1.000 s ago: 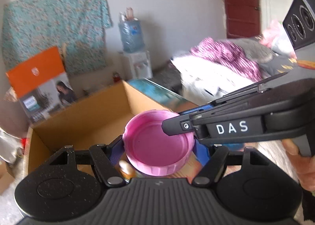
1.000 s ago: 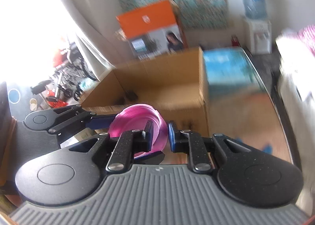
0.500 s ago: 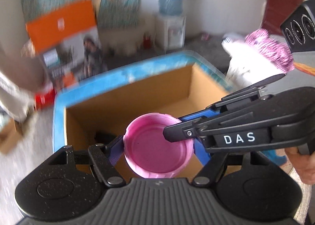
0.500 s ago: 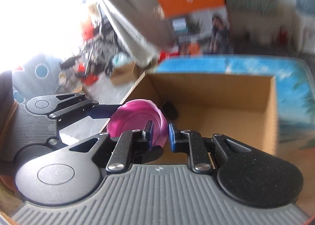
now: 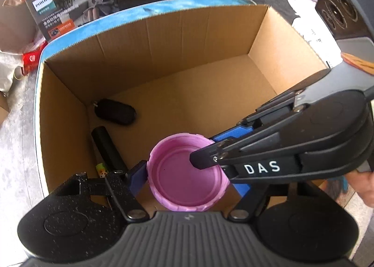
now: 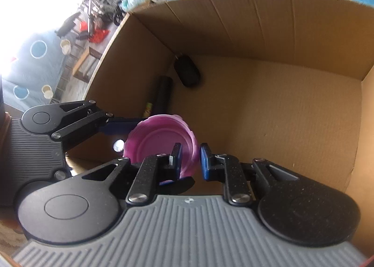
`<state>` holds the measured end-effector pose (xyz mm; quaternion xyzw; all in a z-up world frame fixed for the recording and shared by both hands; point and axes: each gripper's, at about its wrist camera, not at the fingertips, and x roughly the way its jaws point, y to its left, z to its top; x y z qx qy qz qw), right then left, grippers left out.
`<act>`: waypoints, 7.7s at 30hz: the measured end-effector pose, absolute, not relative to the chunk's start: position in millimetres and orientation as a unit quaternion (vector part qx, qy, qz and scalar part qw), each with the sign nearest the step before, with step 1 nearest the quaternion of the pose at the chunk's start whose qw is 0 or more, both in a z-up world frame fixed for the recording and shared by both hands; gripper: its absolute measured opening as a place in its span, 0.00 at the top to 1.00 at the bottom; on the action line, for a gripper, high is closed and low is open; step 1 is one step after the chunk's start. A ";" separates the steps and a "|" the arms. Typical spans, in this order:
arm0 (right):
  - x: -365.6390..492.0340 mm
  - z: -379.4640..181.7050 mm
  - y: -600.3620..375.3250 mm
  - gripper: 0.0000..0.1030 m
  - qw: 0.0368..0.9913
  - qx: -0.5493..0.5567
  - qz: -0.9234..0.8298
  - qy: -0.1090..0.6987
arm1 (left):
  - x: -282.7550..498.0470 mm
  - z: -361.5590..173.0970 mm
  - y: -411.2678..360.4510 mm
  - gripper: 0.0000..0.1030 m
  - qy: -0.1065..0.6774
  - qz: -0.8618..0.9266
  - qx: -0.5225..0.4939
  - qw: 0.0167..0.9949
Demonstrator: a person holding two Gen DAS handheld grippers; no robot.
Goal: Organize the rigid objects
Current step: 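Carry the pink lid into the cardboard box and open the right gripper, then grasp the black electrical tape roll on the table with the right gripper, then carry the tape roll into the box and open the right gripper, then move the right gripper back toward the green dropper bottle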
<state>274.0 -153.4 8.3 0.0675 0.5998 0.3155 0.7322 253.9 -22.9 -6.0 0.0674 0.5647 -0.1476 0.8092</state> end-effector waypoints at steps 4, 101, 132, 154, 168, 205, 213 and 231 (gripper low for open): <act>279.8 -0.9 -152.0 0.83 0.724 0.065 0.311 0.613 | 252.7 -5.7 -20.1 0.25 0.566 -0.148 0.065 0.809; 56.8 -35.7 -252.5 0.79 0.837 0.100 0.244 0.479 | 64.3 -72.6 -107.6 0.34 0.434 -0.189 0.108 0.874; 32.7 -0.9 -250.6 0.80 0.859 0.076 0.247 0.442 | 45.3 -38.3 -103.1 0.34 0.406 -0.177 0.089 0.892; 52.7 134.9 -240.4 0.80 0.913 0.030 0.276 0.300 | 92.9 82.5 -82.9 0.34 0.305 -0.169 0.066 0.935; 253.4 112.9 -197.4 0.82 0.834 0.090 0.330 0.433 | 275.2 37.8 -31.9 0.34 0.506 -0.151 -0.027 0.849; 121.8 121.0 -309.3 0.24 0.888 0.254 0.280 0.261 | 205.1 104.3 -37.1 0.08 0.404 -0.192 0.012 0.894; 31.4 116.6 -323.6 0.01 0.942 0.166 0.183 0.228 | 136.4 94.6 -47.8 0.02 0.408 -0.260 -0.018 0.875; -14.0 102.9 -304.9 0.01 0.972 -0.077 0.067 0.212 | 68.3 23.2 -47.8 0.00 0.373 -0.271 -0.073 0.884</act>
